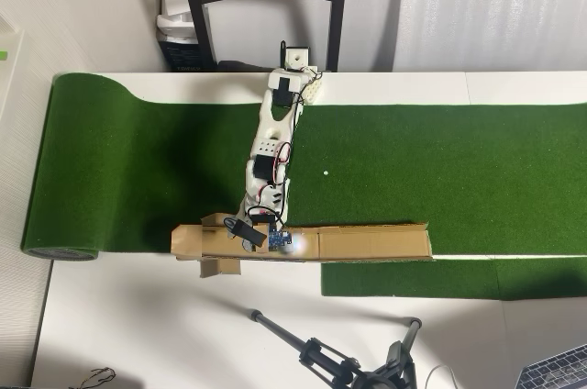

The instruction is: Pick up the golf ball and place it on the gray mark at the back.

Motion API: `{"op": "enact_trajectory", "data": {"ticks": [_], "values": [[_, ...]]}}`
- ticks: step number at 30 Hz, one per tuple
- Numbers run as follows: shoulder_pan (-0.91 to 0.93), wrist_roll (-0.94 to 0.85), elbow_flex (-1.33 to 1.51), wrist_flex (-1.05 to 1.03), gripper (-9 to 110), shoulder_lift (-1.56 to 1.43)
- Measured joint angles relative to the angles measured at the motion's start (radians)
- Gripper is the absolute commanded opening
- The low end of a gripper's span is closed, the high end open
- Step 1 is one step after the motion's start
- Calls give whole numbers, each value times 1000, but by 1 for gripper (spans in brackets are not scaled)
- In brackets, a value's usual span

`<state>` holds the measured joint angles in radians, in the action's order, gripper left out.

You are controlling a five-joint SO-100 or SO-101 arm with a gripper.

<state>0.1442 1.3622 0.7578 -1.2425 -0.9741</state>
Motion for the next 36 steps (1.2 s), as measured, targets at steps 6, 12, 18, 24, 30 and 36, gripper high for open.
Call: {"op": "enact_trajectory", "data": {"ticks": [6,12,18,24,30,36], "values": [[-12,-3,0,0,42,0],[-12,0,0,-3,42,0],[-41,0,0,-186,42,0],[-55,0,-2,-362,42,-127],[-52,0,63,-414,42,-270],[-18,0,316,-417,42,-517]]}}
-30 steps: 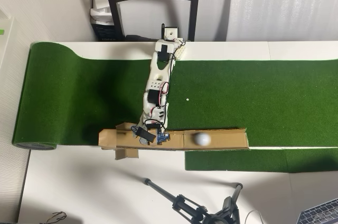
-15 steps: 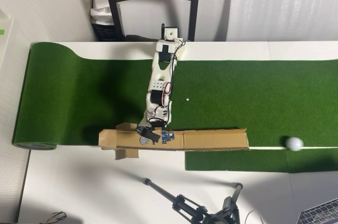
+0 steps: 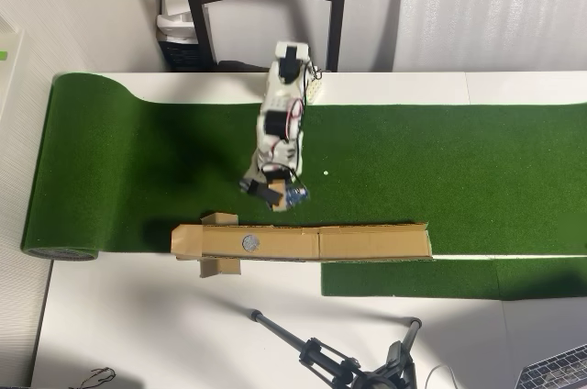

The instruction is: Pick up the golf ball and place it on the gray mark at the back.

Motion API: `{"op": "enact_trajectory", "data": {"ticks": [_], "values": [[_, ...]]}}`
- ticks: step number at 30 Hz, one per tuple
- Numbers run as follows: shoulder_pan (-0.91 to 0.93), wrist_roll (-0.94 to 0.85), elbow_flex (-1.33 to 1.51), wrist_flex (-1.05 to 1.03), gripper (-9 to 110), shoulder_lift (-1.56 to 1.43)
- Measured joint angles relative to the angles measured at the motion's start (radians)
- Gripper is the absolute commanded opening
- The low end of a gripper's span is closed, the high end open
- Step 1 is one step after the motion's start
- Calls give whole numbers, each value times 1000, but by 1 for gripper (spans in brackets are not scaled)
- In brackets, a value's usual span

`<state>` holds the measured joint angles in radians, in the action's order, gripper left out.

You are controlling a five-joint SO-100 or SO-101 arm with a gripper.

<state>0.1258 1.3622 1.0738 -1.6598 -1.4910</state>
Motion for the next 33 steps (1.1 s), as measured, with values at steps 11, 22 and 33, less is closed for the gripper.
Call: {"op": "enact_trajectory", "data": {"ticks": [11,22,33], "values": [[-25,117,713,28,42,-716],[-75,163,1335,259,42,-1235],[-100,204,1709,339,42,-1601]]}}
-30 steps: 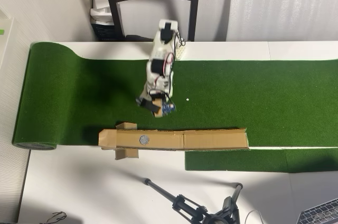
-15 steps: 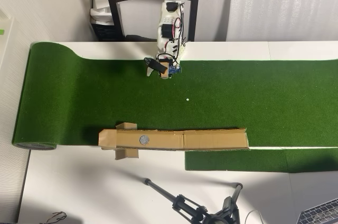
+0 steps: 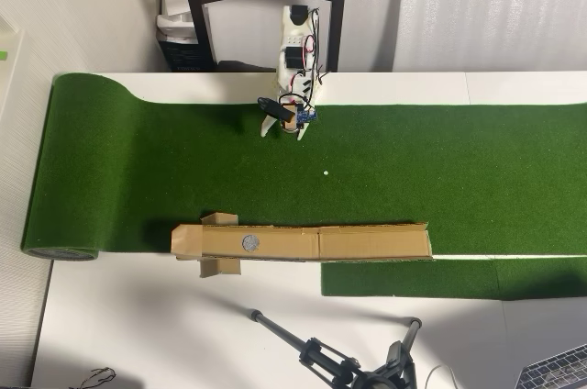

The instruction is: Pick up the golf ball and place it on the gray mark at the back.

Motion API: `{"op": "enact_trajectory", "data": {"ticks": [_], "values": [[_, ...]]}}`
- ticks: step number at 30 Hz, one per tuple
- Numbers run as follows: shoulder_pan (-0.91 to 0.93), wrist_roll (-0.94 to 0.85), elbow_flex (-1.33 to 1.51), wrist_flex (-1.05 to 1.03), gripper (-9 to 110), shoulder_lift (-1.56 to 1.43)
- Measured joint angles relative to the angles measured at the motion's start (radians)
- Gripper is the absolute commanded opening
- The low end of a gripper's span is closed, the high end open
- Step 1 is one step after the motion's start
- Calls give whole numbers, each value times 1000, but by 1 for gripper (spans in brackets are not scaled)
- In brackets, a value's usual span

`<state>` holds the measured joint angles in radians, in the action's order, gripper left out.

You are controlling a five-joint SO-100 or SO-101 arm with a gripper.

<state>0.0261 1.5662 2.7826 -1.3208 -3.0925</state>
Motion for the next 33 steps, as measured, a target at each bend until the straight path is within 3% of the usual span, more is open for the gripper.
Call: {"op": "enact_trajectory", "data": {"ticks": [8,20,33], "values": [[0,8,175,0,42,-213],[0,9,268,11,42,-247],[-57,11,268,11,26,-247]]}}
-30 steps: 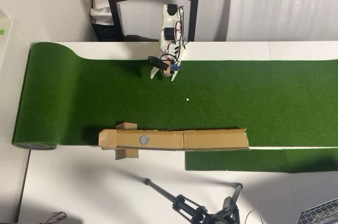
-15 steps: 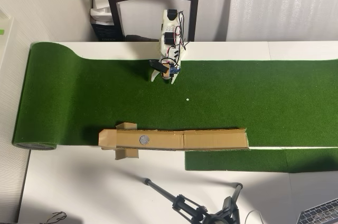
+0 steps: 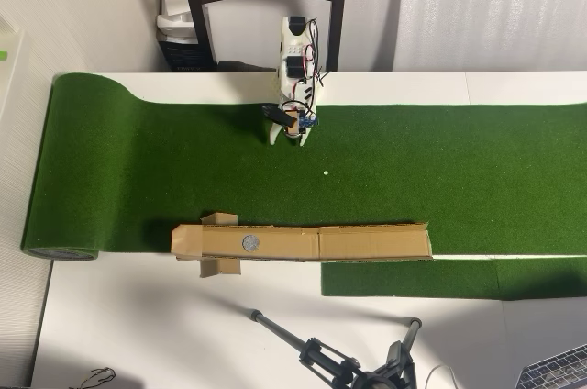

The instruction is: Pick up the golf ball and place it on the gray mark at the back.

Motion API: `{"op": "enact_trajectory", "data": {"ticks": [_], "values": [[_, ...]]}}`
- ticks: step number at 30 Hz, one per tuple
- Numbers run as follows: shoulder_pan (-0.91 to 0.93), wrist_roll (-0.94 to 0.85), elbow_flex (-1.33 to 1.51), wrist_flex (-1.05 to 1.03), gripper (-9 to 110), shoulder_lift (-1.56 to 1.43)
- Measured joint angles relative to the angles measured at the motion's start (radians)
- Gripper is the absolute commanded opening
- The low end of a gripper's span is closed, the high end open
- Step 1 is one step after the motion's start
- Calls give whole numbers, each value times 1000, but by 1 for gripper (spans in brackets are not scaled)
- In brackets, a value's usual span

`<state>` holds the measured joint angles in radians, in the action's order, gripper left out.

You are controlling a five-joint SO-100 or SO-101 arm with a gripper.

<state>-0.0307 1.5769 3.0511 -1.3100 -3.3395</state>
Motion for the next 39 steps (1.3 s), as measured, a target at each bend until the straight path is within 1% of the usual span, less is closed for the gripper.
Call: {"op": "enact_trajectory", "data": {"ticks": [8,12,35,39], "values": [[-15,0,0,0,7,0],[-15,0,0,0,0,0],[-15,0,0,0,0,-2],[-15,35,0,0,0,-3]]}}
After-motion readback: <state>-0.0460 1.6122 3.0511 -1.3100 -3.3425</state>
